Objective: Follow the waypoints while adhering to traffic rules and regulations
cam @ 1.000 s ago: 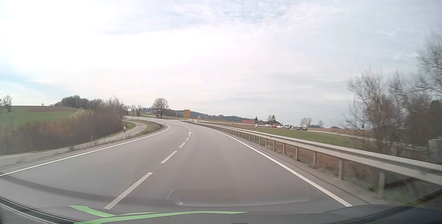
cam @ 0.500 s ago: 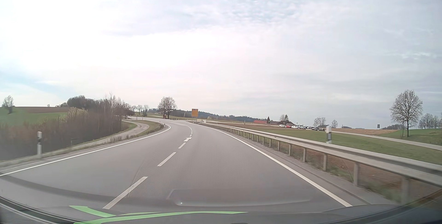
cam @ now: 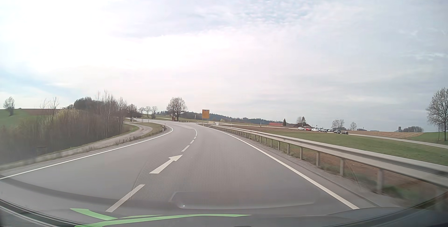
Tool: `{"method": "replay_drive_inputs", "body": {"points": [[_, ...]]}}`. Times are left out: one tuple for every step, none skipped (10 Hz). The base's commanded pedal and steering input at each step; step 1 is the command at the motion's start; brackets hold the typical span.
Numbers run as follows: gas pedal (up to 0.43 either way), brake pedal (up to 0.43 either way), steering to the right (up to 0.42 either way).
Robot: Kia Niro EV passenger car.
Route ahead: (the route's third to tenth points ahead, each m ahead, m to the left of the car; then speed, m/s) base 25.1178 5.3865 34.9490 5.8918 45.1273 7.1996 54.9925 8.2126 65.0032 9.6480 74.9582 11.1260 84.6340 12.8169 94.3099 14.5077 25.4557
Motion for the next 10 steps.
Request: {"method": "replay_drive_inputs", "body": {"points": [[0.189,0.000,-0.017],[0.189,0.000,-0.016],[0.189,0.000,-0.015],[0.189,0.000,-0.014],[0.189,0.000,-0.014],[0.189,0.000,-0.014],[0.189,0.000,-0.014],[0.189,0.000,-0.014],[0.189,0.000,-0.014],[0.189,0.000,-0.014]]}}
